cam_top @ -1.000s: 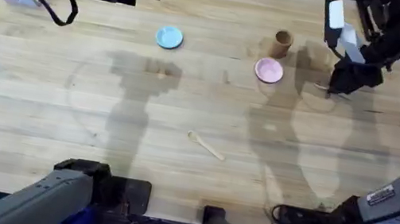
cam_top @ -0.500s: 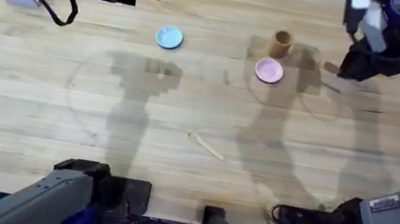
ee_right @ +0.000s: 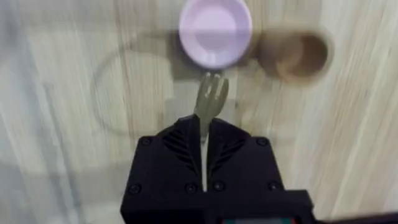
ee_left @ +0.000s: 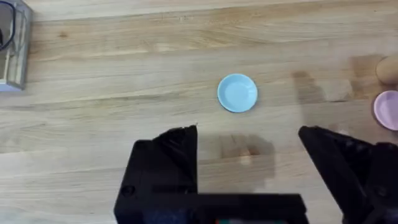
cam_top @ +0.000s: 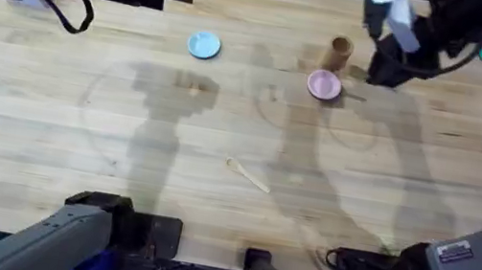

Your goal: Pick up a utensil and set it on the pink plate, then put the other utensil in the container.

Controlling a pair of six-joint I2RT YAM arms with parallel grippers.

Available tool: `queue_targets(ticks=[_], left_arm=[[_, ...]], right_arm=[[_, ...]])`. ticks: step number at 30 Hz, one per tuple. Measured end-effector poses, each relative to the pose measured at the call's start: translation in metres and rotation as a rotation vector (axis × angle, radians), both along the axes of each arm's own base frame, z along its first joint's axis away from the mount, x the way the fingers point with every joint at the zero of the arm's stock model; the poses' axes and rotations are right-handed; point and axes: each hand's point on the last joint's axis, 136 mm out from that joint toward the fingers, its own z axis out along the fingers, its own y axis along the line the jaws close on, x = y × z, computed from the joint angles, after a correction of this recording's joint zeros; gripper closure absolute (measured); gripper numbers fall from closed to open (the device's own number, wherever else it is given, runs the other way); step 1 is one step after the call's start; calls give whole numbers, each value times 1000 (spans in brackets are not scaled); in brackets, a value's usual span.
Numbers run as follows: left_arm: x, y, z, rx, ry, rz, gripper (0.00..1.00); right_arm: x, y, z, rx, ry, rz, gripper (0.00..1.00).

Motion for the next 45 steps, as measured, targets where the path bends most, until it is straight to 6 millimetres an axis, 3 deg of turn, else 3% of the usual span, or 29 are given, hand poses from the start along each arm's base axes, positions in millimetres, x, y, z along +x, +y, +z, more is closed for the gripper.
queue_targets(ticks=[8,14,29,45], left_arm=[[0,0,0,0,0,0,8],[0,0,0,0,0,0,8],[0,0,0,0,0,0,8],[0,0,0,0,0,0,8]], right_arm=[[14,42,4,22,-87,71,970],[14,61,0,28,-92,106,970],[26,65,-17,34,-85,83,970],[25,65,-39,28,-27,65,970]])
